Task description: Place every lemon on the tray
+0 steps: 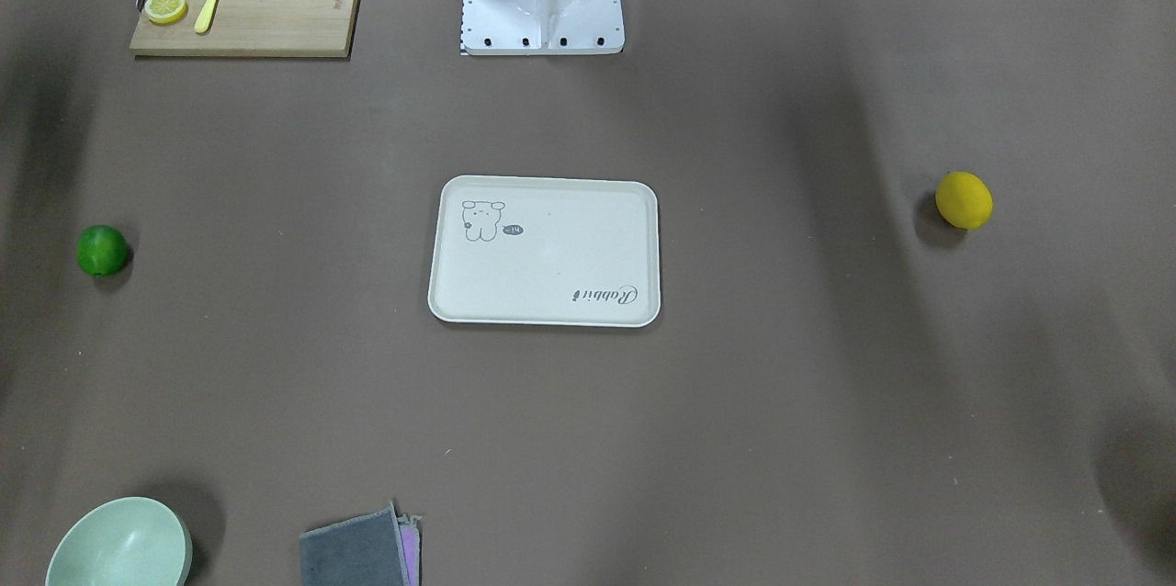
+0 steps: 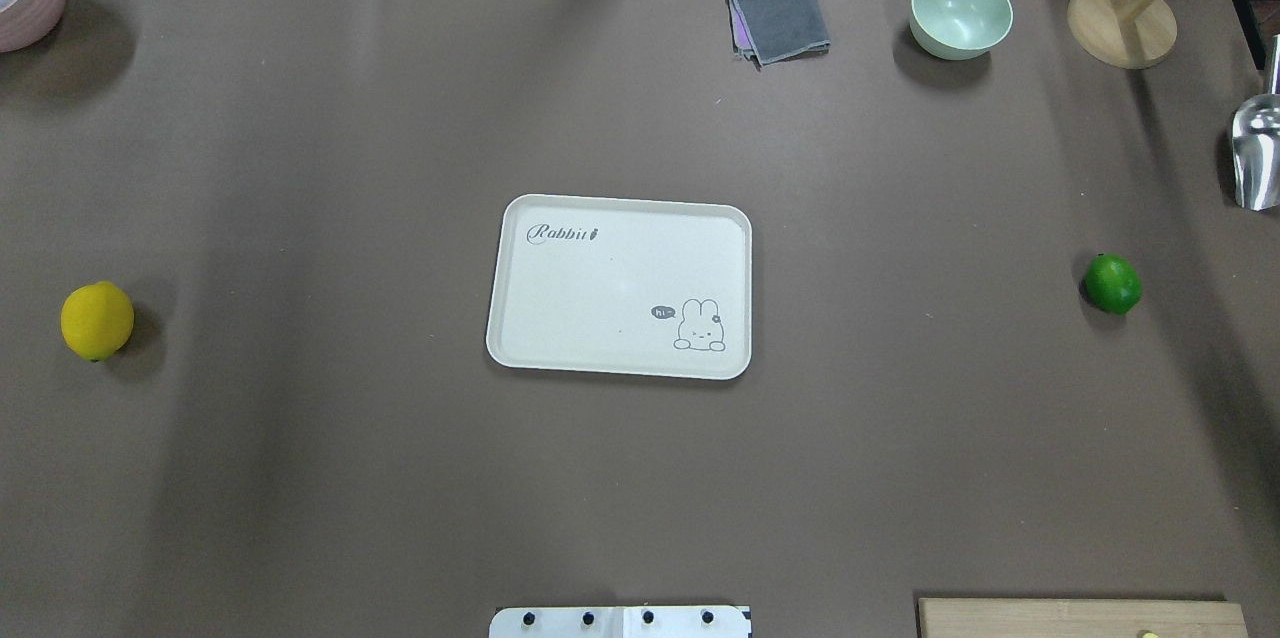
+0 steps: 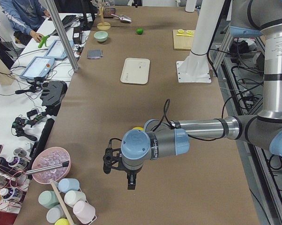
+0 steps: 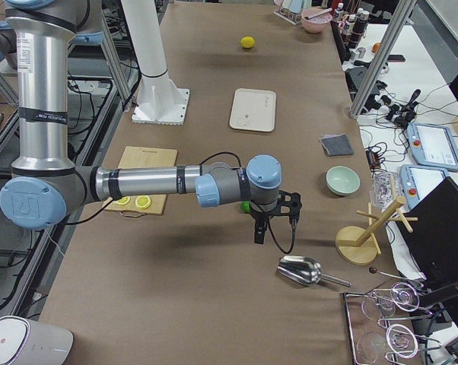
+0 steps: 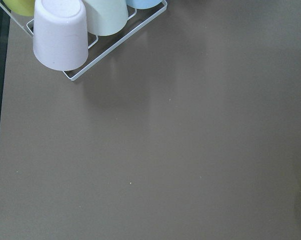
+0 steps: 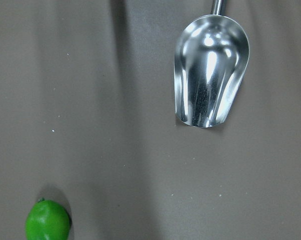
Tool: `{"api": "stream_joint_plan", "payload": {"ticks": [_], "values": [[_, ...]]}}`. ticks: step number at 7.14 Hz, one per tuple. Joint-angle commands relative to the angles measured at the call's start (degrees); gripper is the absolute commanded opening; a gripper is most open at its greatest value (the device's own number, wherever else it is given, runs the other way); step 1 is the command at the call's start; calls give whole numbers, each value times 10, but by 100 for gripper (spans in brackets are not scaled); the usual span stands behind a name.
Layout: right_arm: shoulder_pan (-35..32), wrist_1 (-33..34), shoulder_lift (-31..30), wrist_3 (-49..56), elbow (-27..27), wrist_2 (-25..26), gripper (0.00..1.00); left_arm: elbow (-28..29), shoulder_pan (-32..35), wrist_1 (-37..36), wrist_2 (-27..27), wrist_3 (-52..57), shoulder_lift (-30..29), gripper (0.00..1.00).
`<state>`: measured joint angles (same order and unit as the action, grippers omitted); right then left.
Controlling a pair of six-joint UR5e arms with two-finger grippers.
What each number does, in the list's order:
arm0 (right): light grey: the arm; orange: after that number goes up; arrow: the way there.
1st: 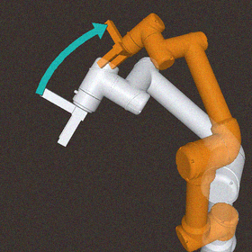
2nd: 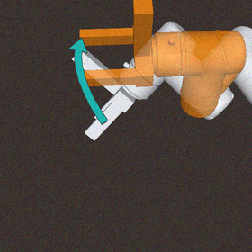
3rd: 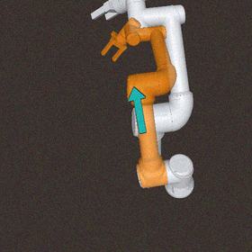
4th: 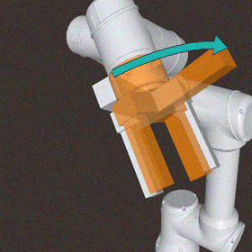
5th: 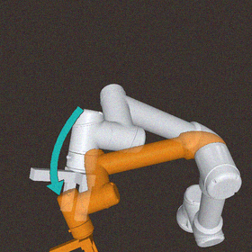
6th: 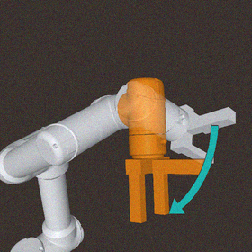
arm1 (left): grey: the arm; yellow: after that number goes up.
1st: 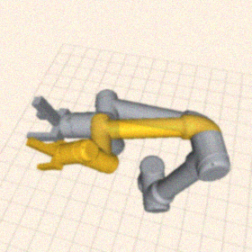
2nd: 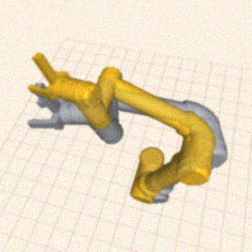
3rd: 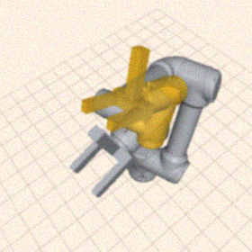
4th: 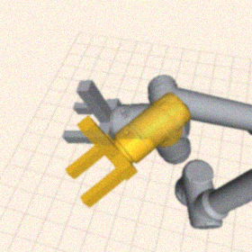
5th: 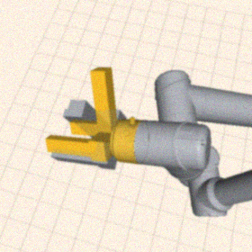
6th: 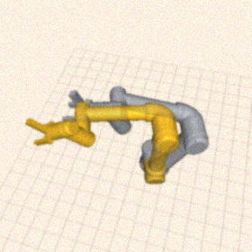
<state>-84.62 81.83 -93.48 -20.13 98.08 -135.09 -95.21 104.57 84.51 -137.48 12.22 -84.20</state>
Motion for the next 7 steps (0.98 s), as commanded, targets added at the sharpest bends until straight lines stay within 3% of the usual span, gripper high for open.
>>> {"api": "stream_joint_plan", "payload": {"ticks": [1,5,7], "values": [[-2,0,-4,0,2,0,99,-7,-1,0,-1,2,3,98],[2,2,-7,-1,9,1,98,18,-14,-3,8,12,1,98],[6,71,18,-1,39,4,98,9,-26,-4,9,15,-17,97]]}}
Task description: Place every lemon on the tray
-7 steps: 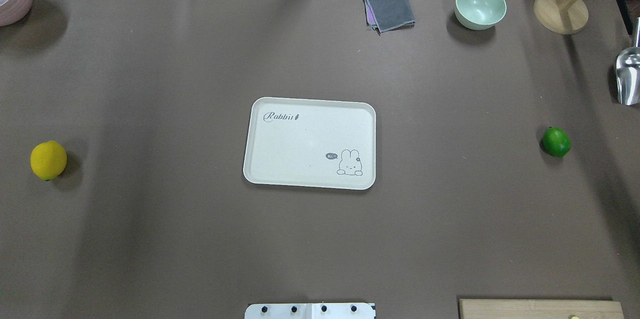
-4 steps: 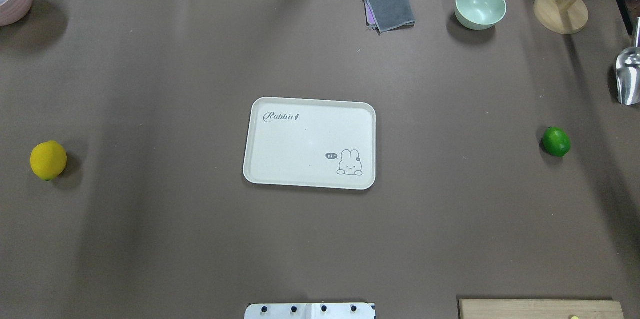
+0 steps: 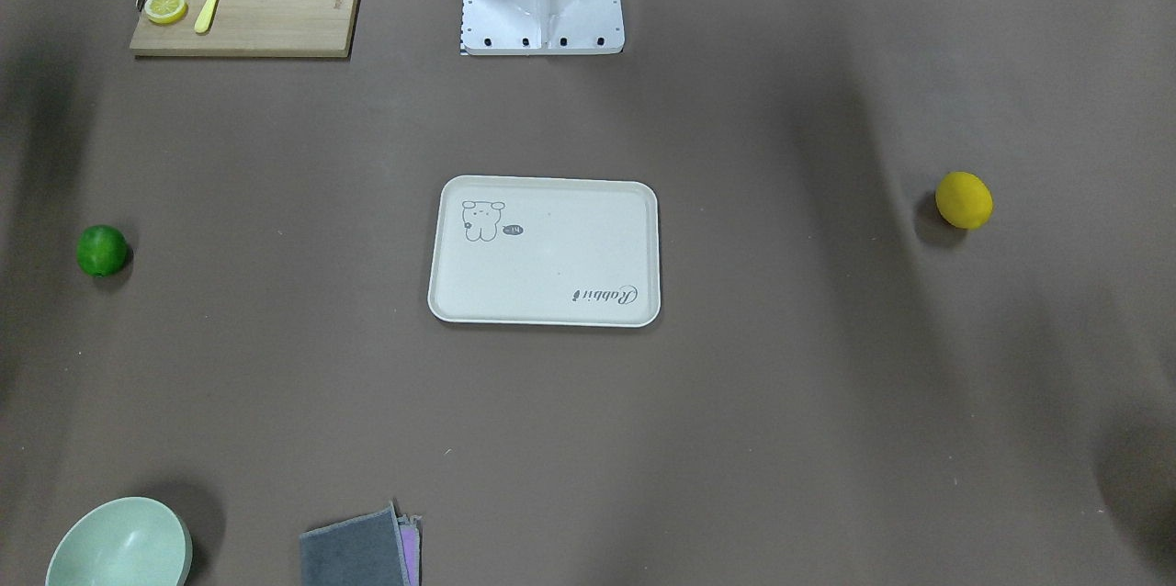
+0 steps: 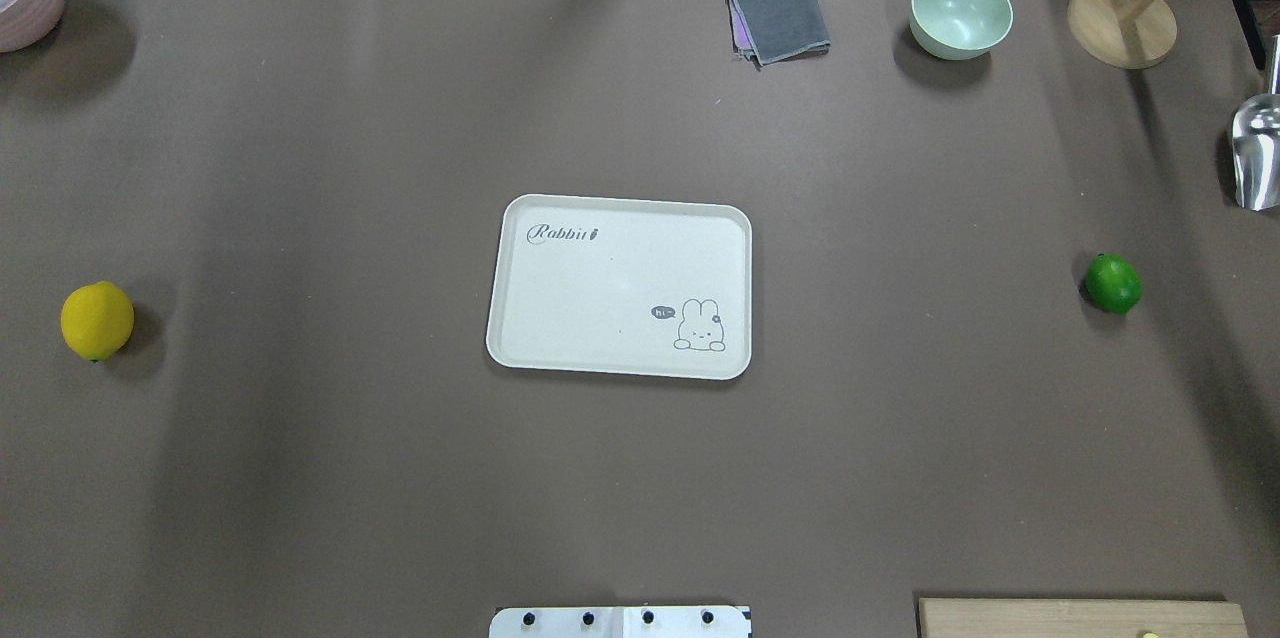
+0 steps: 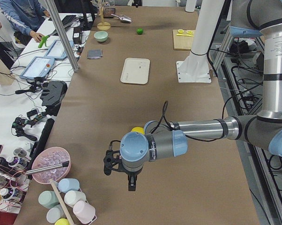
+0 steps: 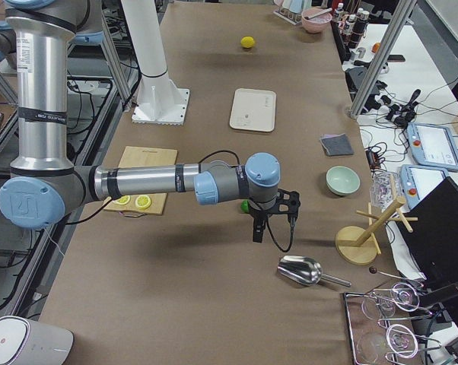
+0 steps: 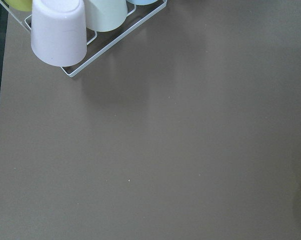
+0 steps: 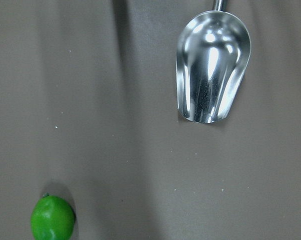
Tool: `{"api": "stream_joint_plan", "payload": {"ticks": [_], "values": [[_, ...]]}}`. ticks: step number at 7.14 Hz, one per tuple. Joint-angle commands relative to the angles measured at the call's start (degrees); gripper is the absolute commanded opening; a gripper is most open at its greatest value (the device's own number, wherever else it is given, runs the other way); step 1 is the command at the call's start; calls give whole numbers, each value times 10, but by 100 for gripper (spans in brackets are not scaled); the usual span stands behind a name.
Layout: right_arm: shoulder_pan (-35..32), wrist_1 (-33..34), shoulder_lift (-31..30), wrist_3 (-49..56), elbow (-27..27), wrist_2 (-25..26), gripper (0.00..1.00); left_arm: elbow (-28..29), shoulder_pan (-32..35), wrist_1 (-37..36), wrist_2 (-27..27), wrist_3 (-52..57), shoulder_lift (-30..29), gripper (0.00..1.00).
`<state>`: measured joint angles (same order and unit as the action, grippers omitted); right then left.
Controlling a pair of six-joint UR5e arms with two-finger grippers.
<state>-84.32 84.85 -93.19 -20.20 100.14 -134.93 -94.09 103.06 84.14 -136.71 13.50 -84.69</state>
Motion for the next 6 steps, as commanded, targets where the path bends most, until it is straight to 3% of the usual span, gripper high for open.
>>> {"api": "stream_joint_plan", "payload": {"ticks": [1,4,6], "values": [[12,55,28,-5,21,6,98,-14,-35,-1,0,-43,-20,97],[76,53,66,-58,21,18,98,-92,-115,-9,-1,-220,-47,97],[120,47,72,-77,14,35,98,-106,-171,21,-1,-294,-47,97]]}}
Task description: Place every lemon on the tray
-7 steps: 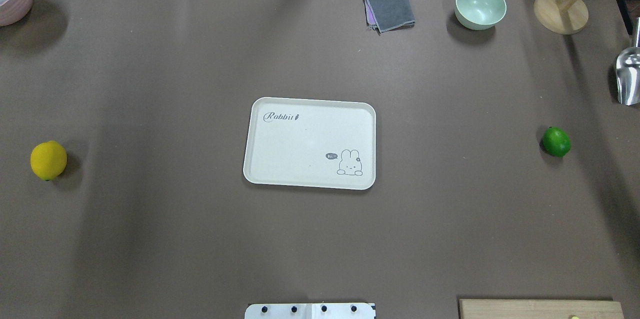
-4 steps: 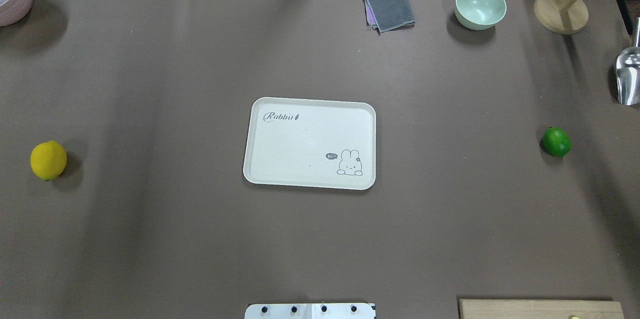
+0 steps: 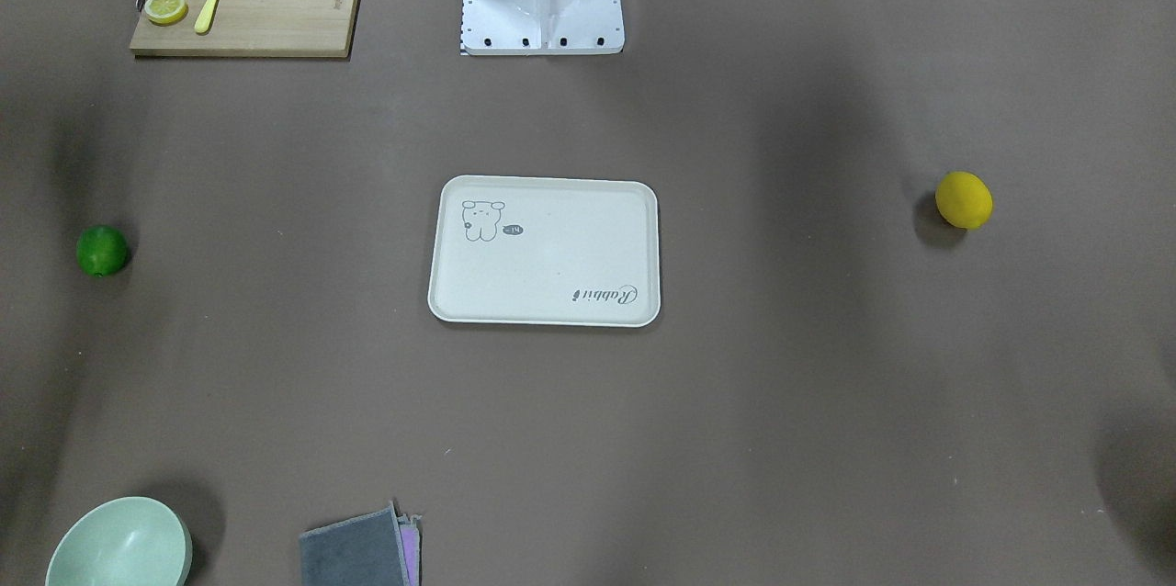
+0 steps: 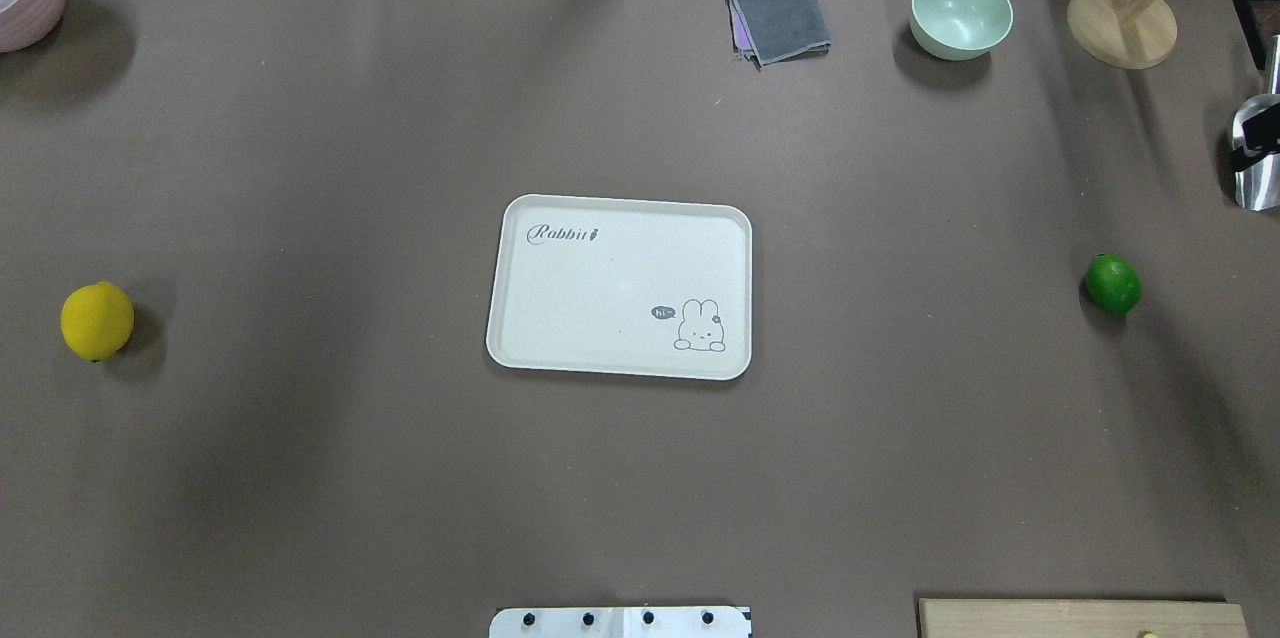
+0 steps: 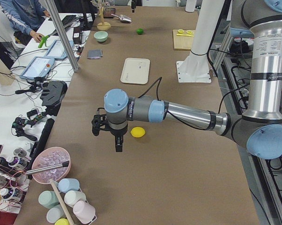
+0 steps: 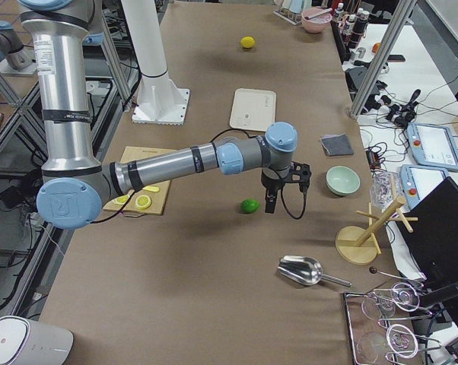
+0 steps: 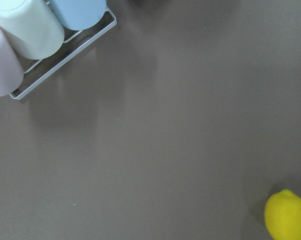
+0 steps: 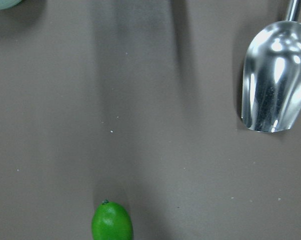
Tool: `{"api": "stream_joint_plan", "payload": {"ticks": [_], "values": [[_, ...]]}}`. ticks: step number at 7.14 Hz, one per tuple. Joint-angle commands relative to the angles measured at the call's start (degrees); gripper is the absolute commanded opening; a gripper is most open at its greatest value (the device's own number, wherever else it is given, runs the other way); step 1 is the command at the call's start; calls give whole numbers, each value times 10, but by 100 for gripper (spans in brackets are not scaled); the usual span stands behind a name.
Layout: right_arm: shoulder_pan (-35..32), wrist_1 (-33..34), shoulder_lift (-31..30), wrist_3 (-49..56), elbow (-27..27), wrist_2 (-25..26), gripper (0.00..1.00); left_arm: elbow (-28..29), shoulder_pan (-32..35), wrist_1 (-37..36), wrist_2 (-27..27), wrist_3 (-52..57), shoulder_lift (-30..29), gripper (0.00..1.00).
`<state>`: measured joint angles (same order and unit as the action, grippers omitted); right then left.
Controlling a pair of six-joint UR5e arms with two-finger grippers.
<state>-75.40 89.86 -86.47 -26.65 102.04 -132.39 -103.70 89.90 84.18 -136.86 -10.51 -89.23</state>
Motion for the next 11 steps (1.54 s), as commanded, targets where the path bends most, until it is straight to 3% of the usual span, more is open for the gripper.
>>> {"api": "stream_joint_plan", "payload": {"ticks": [1,3,5,8,11], "values": [[48,-3,17,-14,-19,13,97,-9,-93,60,4,-120,-1,97],[60,-26,62,-12,-95,13,97,20,-154,153,50,-206,2,97],[93,-77,75,-15,-139,27,95,22,-209,165,55,-302,-19,97],[119,-79,80,-40,-144,30,94,39,-255,207,81,-338,-18,97],[122,-80,64,-39,-146,27,94,43,-271,334,92,-367,43,97]]}}
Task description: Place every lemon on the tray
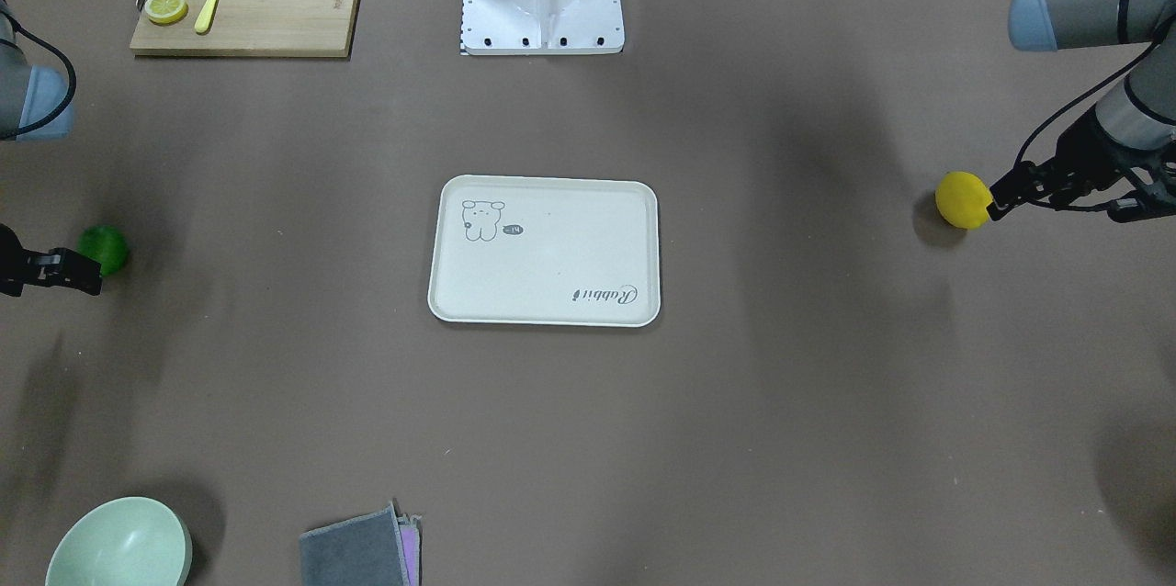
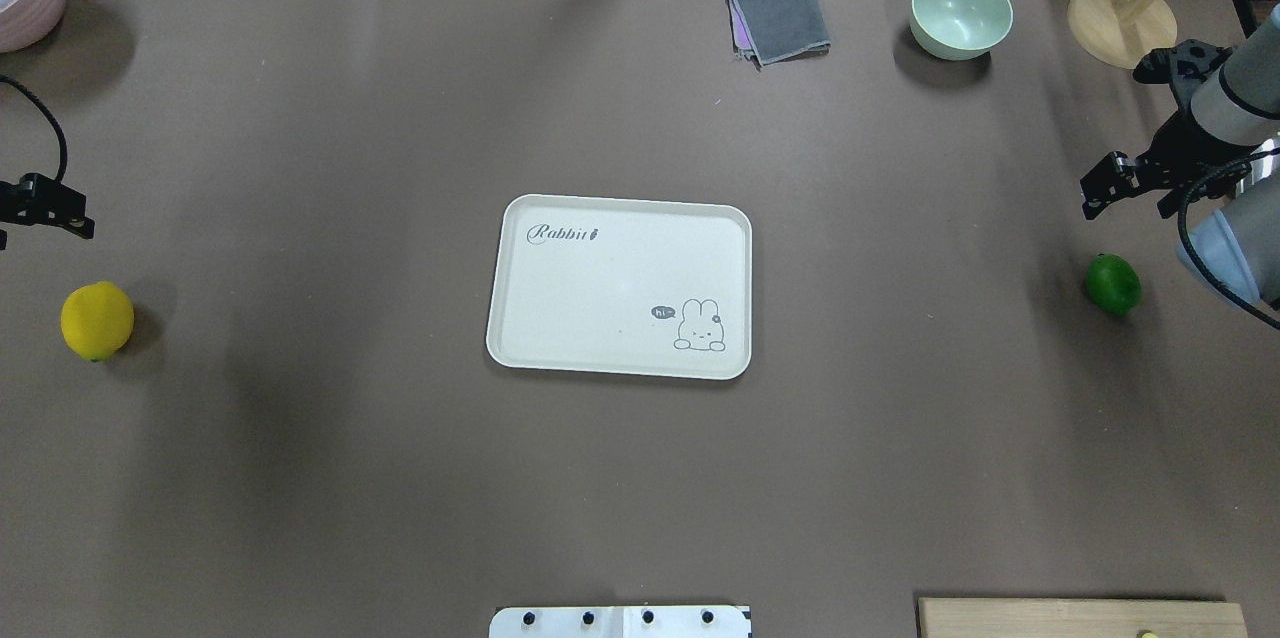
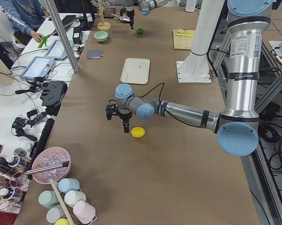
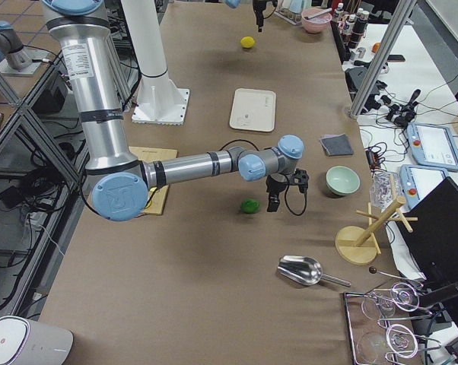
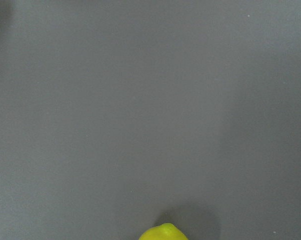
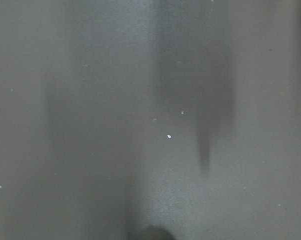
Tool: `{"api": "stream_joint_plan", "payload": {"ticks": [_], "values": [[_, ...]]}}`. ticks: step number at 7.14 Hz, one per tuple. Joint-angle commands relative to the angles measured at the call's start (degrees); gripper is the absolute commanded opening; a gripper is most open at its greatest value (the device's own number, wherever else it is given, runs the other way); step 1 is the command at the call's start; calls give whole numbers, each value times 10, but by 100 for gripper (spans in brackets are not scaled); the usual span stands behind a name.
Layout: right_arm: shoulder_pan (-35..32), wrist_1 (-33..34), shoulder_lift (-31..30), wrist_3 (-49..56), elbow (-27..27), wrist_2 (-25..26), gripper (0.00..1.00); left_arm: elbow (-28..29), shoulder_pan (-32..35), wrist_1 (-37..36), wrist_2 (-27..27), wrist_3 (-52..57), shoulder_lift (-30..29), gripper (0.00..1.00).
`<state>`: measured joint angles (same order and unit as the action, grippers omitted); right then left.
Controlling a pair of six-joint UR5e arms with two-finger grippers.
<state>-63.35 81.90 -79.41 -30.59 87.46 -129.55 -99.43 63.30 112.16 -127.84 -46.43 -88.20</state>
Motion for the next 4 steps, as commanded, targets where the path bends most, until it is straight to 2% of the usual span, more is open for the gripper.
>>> {"api": "stream_joint_plan", "payload": {"ticks": [1,2,3,4], "values": [[4,0,-7,-1,1,-3,94,1,-13,95,2,-23,57,97],[9,0,-7,-1,0,-3,94,2,-26,135,2,-57,69,97],[17,0,-6,-2,0,-5,94,2,-47,144,4,-93,68,97],[26,0,-6,-10,3,-6,94,9,-64,169,25,-108,67,97]]}}
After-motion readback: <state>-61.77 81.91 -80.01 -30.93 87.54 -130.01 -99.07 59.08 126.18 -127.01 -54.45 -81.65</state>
